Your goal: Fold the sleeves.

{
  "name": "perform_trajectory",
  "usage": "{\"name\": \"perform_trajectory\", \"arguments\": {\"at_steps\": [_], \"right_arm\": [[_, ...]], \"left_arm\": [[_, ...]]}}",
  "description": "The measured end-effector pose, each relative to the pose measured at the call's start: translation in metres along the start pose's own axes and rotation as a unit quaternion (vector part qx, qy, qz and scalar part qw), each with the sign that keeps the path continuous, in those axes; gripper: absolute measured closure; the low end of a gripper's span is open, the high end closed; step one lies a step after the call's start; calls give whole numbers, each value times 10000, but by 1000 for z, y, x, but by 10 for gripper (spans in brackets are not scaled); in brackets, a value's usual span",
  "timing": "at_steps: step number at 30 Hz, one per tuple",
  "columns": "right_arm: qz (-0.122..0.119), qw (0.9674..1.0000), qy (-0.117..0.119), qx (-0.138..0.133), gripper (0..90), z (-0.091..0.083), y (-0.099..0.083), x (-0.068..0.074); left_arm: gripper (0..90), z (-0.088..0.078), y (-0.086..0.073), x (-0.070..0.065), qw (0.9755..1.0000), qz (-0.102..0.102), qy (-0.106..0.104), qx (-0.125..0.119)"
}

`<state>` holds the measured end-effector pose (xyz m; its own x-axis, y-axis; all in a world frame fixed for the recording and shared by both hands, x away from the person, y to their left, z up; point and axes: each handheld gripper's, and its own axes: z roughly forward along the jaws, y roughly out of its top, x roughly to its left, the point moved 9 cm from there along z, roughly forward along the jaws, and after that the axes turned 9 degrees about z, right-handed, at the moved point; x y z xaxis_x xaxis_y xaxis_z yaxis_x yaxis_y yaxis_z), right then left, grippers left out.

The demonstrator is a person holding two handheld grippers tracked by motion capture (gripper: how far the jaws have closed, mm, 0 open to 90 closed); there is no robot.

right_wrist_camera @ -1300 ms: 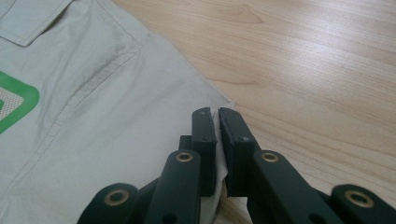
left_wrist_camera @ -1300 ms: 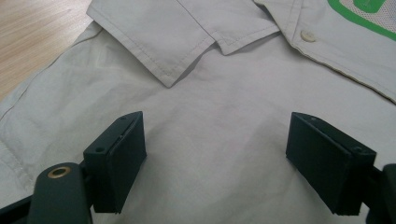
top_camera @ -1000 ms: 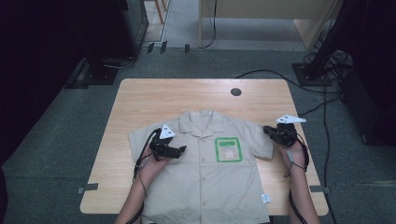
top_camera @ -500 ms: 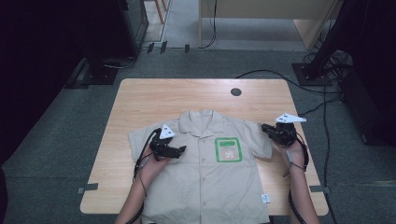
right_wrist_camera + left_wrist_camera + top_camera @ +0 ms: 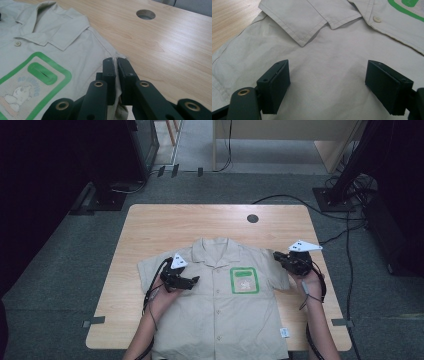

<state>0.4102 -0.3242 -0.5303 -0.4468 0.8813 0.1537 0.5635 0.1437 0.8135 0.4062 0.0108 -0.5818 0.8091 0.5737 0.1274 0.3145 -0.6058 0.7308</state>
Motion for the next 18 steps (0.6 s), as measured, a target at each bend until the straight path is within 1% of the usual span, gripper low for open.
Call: {"name": "perform_trajectory", "arguments": {"at_steps": [7, 10, 11, 12, 18], "right_arm": [[-86, 9999, 133, 4, 851, 3, 4, 14], [-121, 9997, 189, 33, 851, 5, 5, 22], [-121, 9997, 189, 33, 851, 5, 5, 22], [-149, 9996, 224, 27, 851, 7, 5, 26], [-178, 9993, 333, 10, 851, 10, 8, 37]], "left_arm": [[202, 0, 0, 0, 10000, -2, 0, -1], [201, 0, 0, 0, 10000, 0, 0, -1], [201, 0, 0, 0, 10000, 0, 0, -1], [201, 0, 0, 0, 10000, 0, 0, 0], [201, 0, 0, 0, 10000, 1, 0, 0]]}}
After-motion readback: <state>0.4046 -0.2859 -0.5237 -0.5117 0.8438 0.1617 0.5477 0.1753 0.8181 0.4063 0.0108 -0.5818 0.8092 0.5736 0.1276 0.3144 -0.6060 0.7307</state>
